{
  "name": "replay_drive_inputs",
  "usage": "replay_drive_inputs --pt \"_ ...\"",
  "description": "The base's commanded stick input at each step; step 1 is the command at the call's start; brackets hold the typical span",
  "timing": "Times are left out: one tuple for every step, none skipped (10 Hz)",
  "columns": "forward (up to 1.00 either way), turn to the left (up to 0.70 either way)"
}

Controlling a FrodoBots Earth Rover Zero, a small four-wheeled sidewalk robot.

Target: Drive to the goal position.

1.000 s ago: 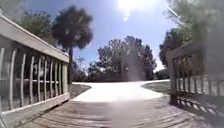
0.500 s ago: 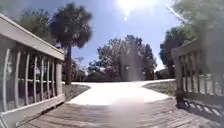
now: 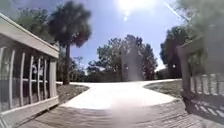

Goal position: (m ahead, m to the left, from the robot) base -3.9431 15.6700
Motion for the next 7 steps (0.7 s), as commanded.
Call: replay_drive_inputs --pt "0.45 0.0" --pt "0.45 0.0" --pt "0.45 0.0" --pt "0.45 0.0" --pt "0.45 0.0" --pt "0.45 0.0" --pt "0.45 0.0"
